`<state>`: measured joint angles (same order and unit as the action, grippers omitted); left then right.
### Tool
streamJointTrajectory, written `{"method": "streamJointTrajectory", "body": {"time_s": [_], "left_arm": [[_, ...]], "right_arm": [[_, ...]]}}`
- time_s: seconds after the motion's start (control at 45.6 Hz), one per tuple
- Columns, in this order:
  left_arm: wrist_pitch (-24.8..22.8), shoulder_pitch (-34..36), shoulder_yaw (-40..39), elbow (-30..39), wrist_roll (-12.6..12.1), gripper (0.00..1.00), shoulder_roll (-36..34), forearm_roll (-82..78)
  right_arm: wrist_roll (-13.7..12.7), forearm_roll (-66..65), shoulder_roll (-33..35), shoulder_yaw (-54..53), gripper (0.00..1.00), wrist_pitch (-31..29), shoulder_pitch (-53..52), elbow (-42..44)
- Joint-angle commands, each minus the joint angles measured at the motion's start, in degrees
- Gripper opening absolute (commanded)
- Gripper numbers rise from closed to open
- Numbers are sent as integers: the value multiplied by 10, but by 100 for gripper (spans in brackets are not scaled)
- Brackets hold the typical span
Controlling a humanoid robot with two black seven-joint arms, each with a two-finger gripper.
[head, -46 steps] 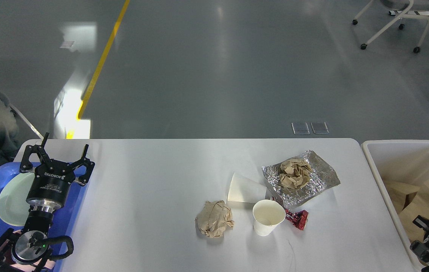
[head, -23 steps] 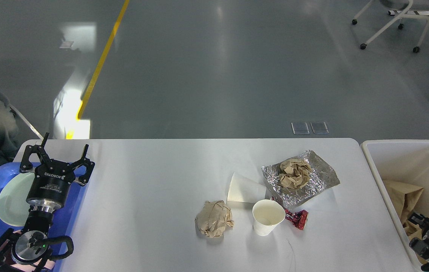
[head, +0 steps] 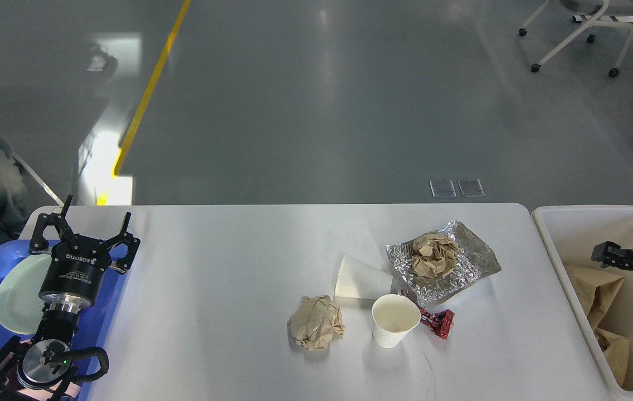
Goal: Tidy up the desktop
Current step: 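Open the right gripper and withdraw it from the bin, then move the right gripper over the crumpled food scraps on the foil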
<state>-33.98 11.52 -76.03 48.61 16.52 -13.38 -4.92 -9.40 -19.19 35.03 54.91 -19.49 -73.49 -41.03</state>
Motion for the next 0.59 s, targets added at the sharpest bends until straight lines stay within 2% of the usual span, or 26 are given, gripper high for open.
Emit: {"method": "streamJointTrajectory", "body": {"time_s": [0.0, 0.154, 0.175, 0.285, 0.439, 0.57], "left_arm": [[1, 0, 0, 0, 0, 97, 0, 0], [0, -1, 0, 0, 0, 97, 0, 0], [0, 0, 0, 1, 0, 97, 0, 0], [0, 0, 0, 0, 0, 97, -1, 0], [1, -1, 0, 0, 0, 97, 0, 0], [1, -1, 0, 0, 0, 97, 0, 0]], "right_arm": [[-1, 6, -22, 63, 100, -90, -107, -58], [-1, 8, -36, 119, 100, -143, -244, -176], [-1, 8, -43, 129, 100, -157, -288, -213], [-1, 9, -84, 151, 100, -195, -377, -300], [-1, 68, -108, 153, 100, -249, -477, -376], [-1, 126, -109, 155, 100, -265, -569, -454]]}}
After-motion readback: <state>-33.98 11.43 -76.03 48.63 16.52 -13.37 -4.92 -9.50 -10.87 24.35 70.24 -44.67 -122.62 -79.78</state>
